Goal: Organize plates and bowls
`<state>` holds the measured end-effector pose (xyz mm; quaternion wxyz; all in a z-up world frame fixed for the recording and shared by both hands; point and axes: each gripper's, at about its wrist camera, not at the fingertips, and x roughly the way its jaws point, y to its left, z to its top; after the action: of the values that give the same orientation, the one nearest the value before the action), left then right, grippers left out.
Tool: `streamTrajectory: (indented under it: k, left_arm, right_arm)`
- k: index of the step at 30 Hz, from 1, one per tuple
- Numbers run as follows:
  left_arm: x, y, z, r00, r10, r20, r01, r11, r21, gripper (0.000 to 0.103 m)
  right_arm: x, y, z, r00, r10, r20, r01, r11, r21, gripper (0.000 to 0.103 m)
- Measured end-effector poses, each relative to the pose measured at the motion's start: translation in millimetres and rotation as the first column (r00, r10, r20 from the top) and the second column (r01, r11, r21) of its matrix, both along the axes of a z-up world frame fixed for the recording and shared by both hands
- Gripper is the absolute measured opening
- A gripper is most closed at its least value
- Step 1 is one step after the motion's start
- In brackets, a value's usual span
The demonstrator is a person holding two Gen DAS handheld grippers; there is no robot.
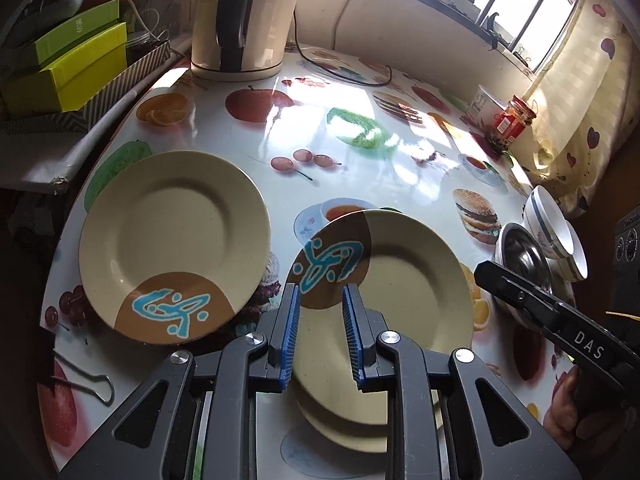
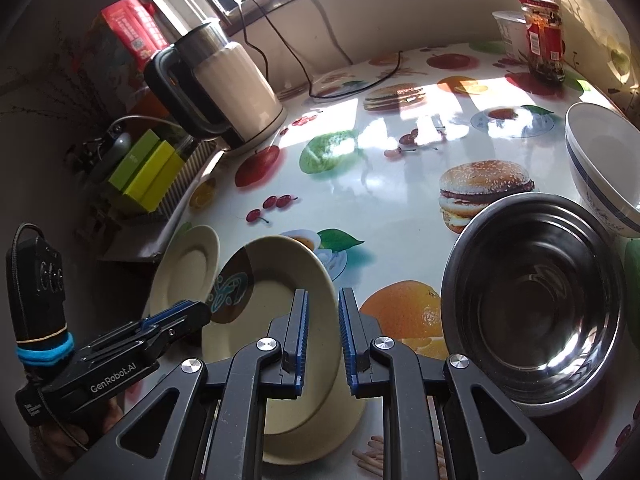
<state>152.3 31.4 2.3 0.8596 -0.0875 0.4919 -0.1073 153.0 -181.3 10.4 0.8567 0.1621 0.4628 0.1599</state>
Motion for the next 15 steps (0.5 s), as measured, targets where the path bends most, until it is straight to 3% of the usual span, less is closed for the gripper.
streamTrajectory:
  k: [6, 15]
  left_arm:
    - [-3, 4, 0, 1.0, 0.018, 0.014, -0.018, 1.0, 0.007, 0.023]
    - [-1, 19, -7, 0.998, 0.055, -0.018, -0.056, 0.997, -0.044, 0.023]
  right_arm:
    - [-2, -2, -1, 1.0, -0.012, 0.0, 0.012, 1.0, -0.01, 0.016]
    - [1, 0, -6, 1.0, -0.021, -0.009, 0.02, 0.999, -0.05, 0.017]
